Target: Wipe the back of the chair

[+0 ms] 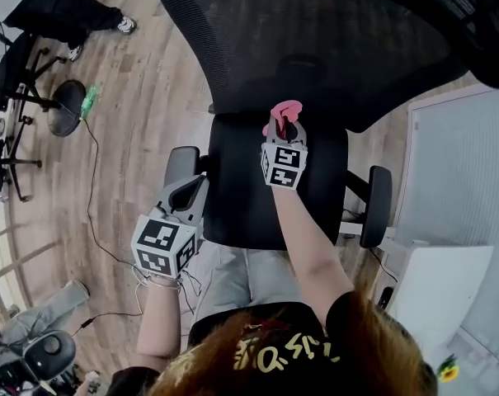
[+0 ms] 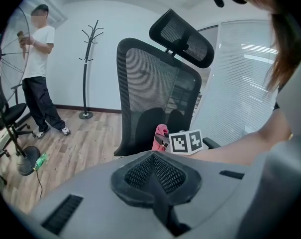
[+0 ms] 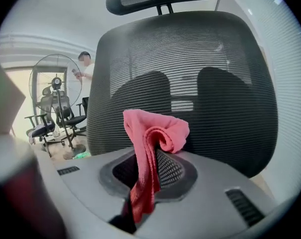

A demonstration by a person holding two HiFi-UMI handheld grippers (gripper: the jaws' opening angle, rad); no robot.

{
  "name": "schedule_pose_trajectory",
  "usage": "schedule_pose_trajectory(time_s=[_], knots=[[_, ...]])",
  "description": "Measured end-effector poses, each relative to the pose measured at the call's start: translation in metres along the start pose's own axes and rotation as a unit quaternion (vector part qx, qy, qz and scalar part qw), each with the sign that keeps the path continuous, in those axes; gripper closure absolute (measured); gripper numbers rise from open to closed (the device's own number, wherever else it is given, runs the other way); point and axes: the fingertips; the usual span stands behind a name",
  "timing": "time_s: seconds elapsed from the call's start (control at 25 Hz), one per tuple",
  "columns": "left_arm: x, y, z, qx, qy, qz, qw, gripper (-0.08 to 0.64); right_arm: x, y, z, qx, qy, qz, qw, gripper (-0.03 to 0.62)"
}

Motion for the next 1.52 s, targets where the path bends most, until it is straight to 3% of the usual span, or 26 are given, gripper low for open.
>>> schedule_pose_trajectory(time_s=[0.16,0.8,0.96,1.16,1.28,1.52], knots=[[-0.007,0.006,-0.009,0.002,-0.012,-0.003,0.9999,0.566,-0.038,0.000,0.005,-0.001,-0.037,-0.003,0.999,0.531],[-0.038,0.029,-0.056,0.015,-0.061,-0.032,0.9975,0.566,-0.109,0.007,0.015,-0.017,-0.039,0.040,0.998,0.531],[-0.042,0.033,-0.063,0.020,-0.070,-0.038,0.9966,0.566,-0.145,0.006,0.016,-0.017,-0.087,0.017,0.996,0.531],[-0.050,0.037,-0.073,0.026,-0.079,-0.046,0.9954,0.566,-0.151,0.004,0.017,-0.034,-0.090,0.044,0.994,0.531],[-0.051,0.036,-0.073,0.027,-0.079,-0.046,0.9955,0.566,-0.164,-0.002,0.014,-0.037,-0.123,0.040,0.991,0.531],[-0.041,0.018,-0.072,0.037,-0.071,-0.034,0.9962,0.566,-0.192,-0.051,-0.015,0.027,-0.213,-0.012,0.977,0.531]])
Point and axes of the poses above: the fingertips, and each gripper's own axes: z forward along the fingers, x to its right, y out of its underside, and after that the axes turned 4 degrees about y, right-handed
